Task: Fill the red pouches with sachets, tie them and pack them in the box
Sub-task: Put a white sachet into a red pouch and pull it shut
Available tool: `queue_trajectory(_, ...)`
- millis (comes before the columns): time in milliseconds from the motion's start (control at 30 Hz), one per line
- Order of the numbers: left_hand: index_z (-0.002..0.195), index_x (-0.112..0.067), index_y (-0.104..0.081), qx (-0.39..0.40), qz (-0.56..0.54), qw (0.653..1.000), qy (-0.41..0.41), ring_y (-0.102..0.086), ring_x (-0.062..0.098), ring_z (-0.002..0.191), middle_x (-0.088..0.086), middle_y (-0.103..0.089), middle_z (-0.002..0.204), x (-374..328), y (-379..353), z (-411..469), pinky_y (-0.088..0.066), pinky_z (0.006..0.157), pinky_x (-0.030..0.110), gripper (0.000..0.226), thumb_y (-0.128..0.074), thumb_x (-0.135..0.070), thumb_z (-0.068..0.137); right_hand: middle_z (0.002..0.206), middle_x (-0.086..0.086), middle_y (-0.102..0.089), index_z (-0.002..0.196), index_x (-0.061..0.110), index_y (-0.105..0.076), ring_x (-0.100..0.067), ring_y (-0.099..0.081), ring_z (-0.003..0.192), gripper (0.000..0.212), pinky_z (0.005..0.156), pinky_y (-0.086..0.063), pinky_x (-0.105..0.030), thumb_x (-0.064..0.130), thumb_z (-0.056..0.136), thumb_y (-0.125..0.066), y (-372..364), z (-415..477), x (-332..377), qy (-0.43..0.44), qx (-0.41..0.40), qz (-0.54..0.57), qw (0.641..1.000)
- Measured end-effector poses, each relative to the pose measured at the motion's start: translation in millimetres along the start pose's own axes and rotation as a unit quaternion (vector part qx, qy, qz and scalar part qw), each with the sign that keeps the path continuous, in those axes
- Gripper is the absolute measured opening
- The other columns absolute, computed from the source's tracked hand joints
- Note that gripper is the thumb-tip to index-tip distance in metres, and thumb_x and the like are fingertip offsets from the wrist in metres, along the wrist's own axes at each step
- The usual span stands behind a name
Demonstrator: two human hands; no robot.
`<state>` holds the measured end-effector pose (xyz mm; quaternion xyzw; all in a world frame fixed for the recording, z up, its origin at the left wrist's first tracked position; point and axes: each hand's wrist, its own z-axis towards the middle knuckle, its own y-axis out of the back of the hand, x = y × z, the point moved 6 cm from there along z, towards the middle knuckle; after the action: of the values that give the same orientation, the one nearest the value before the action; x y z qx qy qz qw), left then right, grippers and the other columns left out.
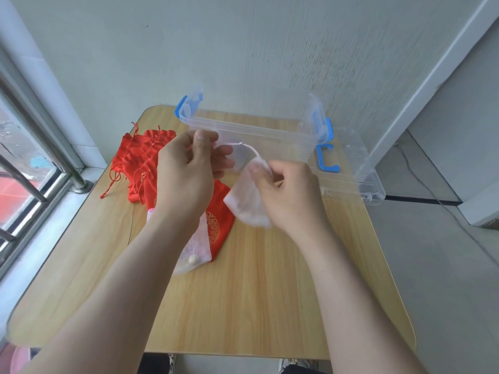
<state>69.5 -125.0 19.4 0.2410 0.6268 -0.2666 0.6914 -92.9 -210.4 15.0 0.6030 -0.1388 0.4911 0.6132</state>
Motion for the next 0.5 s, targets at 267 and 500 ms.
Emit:
queue_trajectory(267,0.088,-0.022,-0.073,-0.043,0.059,0.997,0.017,-0.068,0.008,0.07,-0.002,-0.078,0.084,6.9,16.3,12.8,-0.052,0.068,0.028,0.038,-0.042,-0.022,0.11,0.072,-0.009,-0.069,0.084,0.004,-0.069,-0.016,-0.063,0.063,0.028,0.06,-0.055,-0.035,0.019,0.107,-0.064,6.8,20.9,25.5,-0.044,-0.097,0.311,0.944)
queue_trajectory(500,0.097,-0.022,-0.074,-0.018,0.094,0.993,0.064,-0.065,0.009,0.066,-0.003,-0.078,0.088,17.3,19.4,17.6,-0.057,0.066,0.03,0.024,-0.051,-0.014,0.098,0.064,-0.001,-0.072,0.08,0.005,-0.069,-0.018,-0.07,0.061,0.028,0.074,-0.064,-0.051,0.024,0.1,-0.064,4.5,63.6,44.1,-0.011,-0.208,0.268,0.941)
